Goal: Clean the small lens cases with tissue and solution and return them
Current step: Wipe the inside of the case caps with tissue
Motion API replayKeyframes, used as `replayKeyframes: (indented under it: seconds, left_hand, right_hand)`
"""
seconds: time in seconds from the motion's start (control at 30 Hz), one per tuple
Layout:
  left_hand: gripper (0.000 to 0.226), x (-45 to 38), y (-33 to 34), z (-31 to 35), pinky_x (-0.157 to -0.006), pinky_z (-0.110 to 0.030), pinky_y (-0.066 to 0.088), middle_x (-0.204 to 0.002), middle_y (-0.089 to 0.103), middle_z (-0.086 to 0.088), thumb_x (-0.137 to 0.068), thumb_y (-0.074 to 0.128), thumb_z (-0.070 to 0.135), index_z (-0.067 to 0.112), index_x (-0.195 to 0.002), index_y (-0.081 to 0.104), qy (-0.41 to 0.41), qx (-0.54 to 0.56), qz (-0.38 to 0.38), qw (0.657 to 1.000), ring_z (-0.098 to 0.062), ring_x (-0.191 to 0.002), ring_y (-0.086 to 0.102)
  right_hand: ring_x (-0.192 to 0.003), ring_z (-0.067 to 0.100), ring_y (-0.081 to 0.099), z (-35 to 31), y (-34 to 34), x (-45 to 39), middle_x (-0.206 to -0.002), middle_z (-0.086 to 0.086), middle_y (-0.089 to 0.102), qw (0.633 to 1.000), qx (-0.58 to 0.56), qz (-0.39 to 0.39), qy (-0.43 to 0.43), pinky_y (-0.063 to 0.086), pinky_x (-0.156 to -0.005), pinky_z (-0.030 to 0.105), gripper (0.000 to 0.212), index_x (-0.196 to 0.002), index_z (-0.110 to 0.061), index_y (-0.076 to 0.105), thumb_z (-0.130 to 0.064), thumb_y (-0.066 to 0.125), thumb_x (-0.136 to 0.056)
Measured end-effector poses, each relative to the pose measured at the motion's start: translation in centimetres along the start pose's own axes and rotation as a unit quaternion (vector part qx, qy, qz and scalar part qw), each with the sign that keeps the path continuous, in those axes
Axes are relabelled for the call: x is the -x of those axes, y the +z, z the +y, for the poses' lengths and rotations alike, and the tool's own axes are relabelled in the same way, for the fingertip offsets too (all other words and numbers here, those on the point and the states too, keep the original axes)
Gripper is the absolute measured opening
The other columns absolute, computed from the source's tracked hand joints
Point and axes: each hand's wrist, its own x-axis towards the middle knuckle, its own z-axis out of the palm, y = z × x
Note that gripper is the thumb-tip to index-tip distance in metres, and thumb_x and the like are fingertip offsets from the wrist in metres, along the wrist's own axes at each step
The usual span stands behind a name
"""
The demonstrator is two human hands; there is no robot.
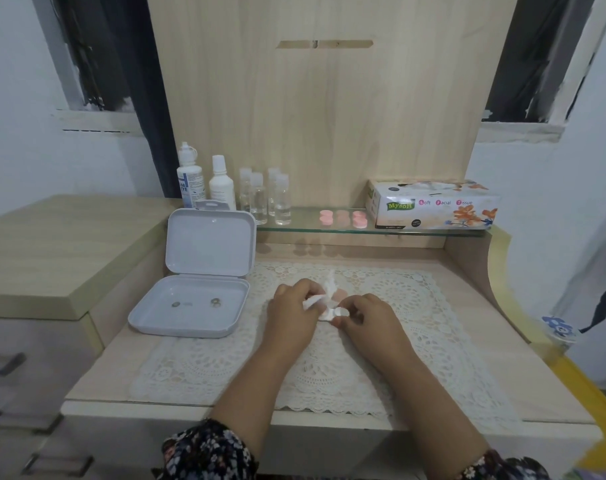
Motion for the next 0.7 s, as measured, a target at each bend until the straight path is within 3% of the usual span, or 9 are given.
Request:
replayKeyframes:
  seconds: [0.1,0.2,0.3,0.4,0.5,0.63,0.7]
  left_hand:
    - [0.024,-0.1,-0.3,0.0,-0.073,-0.008,0.037,-0.088,0.056,0.016,-0.085,0.064,0.008,0.031,-0.082,0.065,0.046,0.013,0.076,0.996,-0.005,-0.091,0.047]
    - [0.011,0.3,0.2,0.0,-0.084,-0.018,0.039,-0.093,0.064,0.012,-0.09,0.062,0.023,0.018,-0.093,0.071,0.118,-0.057,0.001,0.991,-0.007,-0.099,0.044]
    - [0.04,0.7,0.4,0.5,-0.084,-0.026,0.04,-0.091,0.067,0.006,-0.099,0.042,0.041,0.016,-0.09,0.072,0.101,-0.06,-0.058,0.991,-0.006,-0.096,0.047]
    - [0.025,0.2,0.1,0.2,-0.08,-0.029,0.044,-0.09,0.064,0.001,-0.098,0.046,0.021,0.013,-0.091,0.069,0.056,-0.029,-0.021,0.998,-0.012,-0.087,0.054]
    - [0.025,0.0,0.5,-0.2,-0.09,-0.022,0.042,-0.105,0.064,0.001,-0.093,0.051,0.006,0.013,-0.108,0.07,0.095,-0.1,-0.041,0.99,-0.012,-0.101,0.054]
    - [0.022,-0.1,0.8,-0.2,-0.086,-0.032,0.046,-0.1,0.062,-0.004,-0.094,0.052,0.008,0.01,-0.103,0.071,0.12,-0.156,-0.045,0.979,-0.018,-0.096,0.054]
    - [0.022,-0.1,0.7,0.0,-0.082,-0.037,0.047,-0.097,0.061,-0.005,-0.094,0.05,0.009,0.009,-0.099,0.071,0.11,-0.174,-0.034,0.978,-0.02,-0.091,0.055]
  right_hand:
    - [-0.079,0.003,0.055,-0.3,-0.3,0.4,-0.086,-0.013,0.061,0.999,-0.035,0.01,0.002,0.038,-0.063,0.019,0.007,-0.096,-0.025,0.065,-0.027,0.062,-0.089]
    - [-0.074,0.0,0.056,-0.7,-0.4,0.8,-0.08,-0.014,0.062,0.999,-0.044,0.015,-0.011,0.039,-0.061,0.017,0.006,-0.093,-0.028,0.065,-0.026,0.06,-0.091]
    - [-0.075,0.005,0.058,-0.9,-0.4,1.0,-0.079,-0.011,0.063,0.998,-0.056,0.025,-0.011,0.049,-0.069,0.023,0.009,-0.094,-0.026,0.069,-0.024,0.062,-0.09]
    - [-0.089,0.01,0.059,-0.8,-0.4,0.9,-0.093,-0.013,0.062,0.998,-0.054,0.02,-0.001,0.049,-0.082,0.026,0.022,-0.109,-0.02,0.07,-0.023,0.066,-0.087]
    - [-0.1,0.011,0.059,-0.7,-0.3,0.8,-0.106,-0.008,0.065,0.998,-0.052,0.021,-0.006,0.047,-0.087,0.024,0.026,-0.113,-0.02,0.069,-0.021,0.065,-0.087]
    - [-0.099,0.004,0.055,-0.5,-0.4,0.8,-0.112,-0.006,0.065,0.999,-0.027,0.031,-0.018,0.037,-0.08,0.008,0.032,-0.119,-0.019,0.067,-0.019,0.063,-0.088]
    - [-0.097,0.004,0.055,-0.5,-0.3,0.9,-0.109,-0.007,0.065,0.999,-0.023,0.031,-0.016,0.036,-0.076,0.007,0.031,-0.118,-0.019,0.068,-0.021,0.065,-0.087]
